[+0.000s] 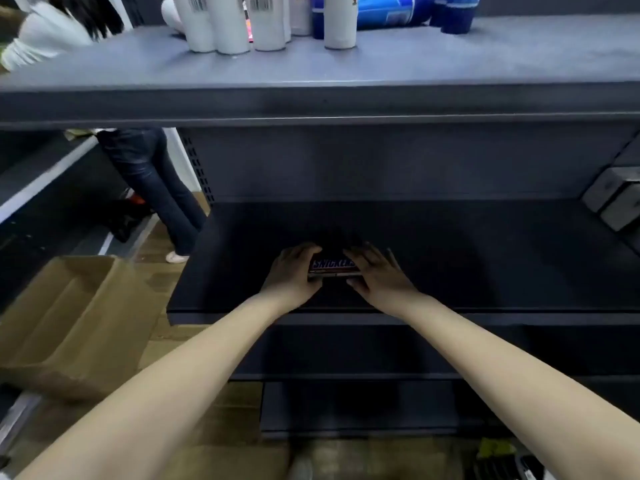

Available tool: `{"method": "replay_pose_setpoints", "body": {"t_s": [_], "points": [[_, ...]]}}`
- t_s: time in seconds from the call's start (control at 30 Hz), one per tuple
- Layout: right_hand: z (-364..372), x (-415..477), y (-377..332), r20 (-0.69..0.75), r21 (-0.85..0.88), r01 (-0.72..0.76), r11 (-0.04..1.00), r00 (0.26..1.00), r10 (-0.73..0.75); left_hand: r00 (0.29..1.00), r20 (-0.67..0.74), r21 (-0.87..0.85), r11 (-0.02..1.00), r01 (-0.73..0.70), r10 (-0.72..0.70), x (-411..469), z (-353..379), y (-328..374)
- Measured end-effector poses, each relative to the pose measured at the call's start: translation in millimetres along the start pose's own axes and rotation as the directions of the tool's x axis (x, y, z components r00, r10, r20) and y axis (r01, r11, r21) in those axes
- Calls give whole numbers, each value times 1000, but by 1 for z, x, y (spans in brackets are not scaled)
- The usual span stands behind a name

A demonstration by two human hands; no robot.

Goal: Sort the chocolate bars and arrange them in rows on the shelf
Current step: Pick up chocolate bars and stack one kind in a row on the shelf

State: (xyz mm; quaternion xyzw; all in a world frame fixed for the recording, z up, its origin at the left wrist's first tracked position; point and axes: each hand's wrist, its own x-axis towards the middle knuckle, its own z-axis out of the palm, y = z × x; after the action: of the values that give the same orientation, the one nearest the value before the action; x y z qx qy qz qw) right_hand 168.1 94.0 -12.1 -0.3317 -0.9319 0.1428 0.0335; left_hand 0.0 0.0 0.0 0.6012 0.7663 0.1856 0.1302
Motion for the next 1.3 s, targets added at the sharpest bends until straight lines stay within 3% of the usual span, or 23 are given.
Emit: {"method": "replay_pose_setpoints", "body": {"t_s": [0.17,0.43,0.57,0.77,0.97,1.1,1.3], "points": [[5,10,-5,83,-87,-37,996,996,44,997,70,64,997,-42,37,19,7,-9],[14,21,-16,37,-241,-50,969,997,60,992,64,119,986,-117,110,26,14,-28],[15,19,-21,8,-262,-15,965,1000,17,991,65,177,976,-126,116,23,10,-31],[12,10,-34,-72,-227,123,966,987,-143,997,-74,179,984,-22,35,-11,-6,-30],[17,-7,-65,-190,-164,363,917,901,-391,960,-275,180,977,114,-61,-83,-21,-34],[23,-12,-113,-109,-182,523,833,831,-545,919,-351,168,953,251,-180,-142,-33,-43],[38,-25,-205,-37,-205,737,644,652,-758,791,-449,107,853,511,-417,-243,-58,-64]]}}
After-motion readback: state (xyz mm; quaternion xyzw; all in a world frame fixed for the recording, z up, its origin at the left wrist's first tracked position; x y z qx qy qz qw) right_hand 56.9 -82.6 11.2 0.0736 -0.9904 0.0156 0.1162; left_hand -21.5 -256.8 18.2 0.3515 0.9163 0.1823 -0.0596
